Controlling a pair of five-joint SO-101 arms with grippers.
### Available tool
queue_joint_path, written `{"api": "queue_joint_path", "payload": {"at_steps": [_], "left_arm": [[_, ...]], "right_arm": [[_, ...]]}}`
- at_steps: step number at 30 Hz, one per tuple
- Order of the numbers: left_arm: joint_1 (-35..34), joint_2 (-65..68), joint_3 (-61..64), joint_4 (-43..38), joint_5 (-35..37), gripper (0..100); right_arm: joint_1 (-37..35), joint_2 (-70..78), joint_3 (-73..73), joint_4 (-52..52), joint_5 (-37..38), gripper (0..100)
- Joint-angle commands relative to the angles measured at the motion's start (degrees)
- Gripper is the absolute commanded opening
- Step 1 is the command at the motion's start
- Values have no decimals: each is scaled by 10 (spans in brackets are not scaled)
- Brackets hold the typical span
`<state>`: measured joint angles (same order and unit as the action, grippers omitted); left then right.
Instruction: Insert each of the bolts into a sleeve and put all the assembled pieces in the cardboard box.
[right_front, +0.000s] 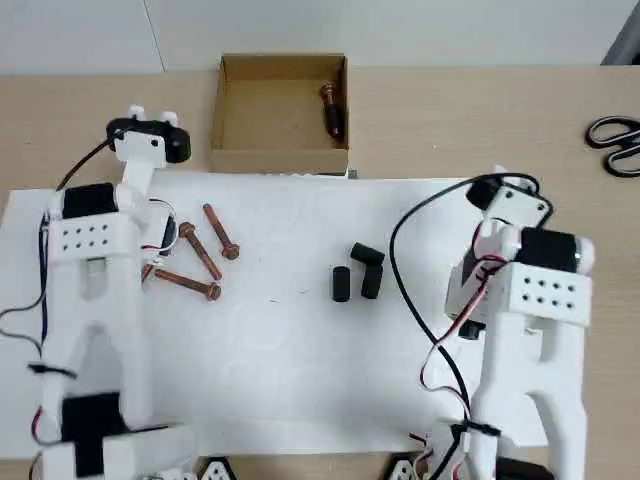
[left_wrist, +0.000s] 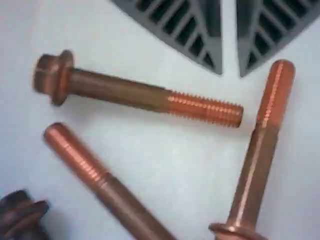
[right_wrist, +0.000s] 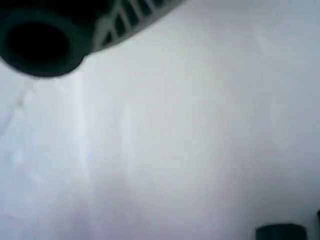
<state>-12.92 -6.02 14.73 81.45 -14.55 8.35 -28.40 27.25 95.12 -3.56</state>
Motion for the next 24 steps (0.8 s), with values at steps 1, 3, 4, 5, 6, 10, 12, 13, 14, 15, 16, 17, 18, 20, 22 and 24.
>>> {"api": "queue_joint_path", "payload": {"at_steps": [1,3,4,5,6,10,12,13,14,15,16,17,18,20,22,24], "left_arm": [[-9,44,-28,6,-38,8],[-11,67,-28,6,-66,8],[-12,76,-30,5,-75,8],[-14,84,-35,6,-82,8],[-18,91,-40,6,-89,12],[-31,111,-75,6,-112,83],[-31,120,-94,4,-120,94],[-31,127,-103,6,-126,94],[-30,134,-110,6,-129,94],[-29,141,-116,6,-133,95],[-29,149,-121,6,-134,95],[-30,158,-126,6,-134,96],[-31,170,-132,6,-134,96],[-31,193,-148,6,-134,97],[-31,216,-167,6,-134,97],[-30,240,-186,6,-134,97]], "right_arm": [[22,-36,23,-27,-3,7],[26,-49,44,-37,-3,6],[28,-55,54,-40,-3,6],[28,-61,62,-44,-3,6],[28,-66,71,-50,-3,6],[28,-95,99,-72,-4,5],[26,-107,108,-77,-4,5],[26,-112,112,-79,-4,5],[26,-116,113,-79,-4,5],[26,-120,113,-79,-4,5],[25,-123,113,-79,-4,5],[25,-125,113,-79,-3,5],[25,-126,113,-79,-3,5],[25,-127,113,-79,-3,5],[25,-127,113,-79,-3,5],[24,-127,113,-79,-3,5]]}}
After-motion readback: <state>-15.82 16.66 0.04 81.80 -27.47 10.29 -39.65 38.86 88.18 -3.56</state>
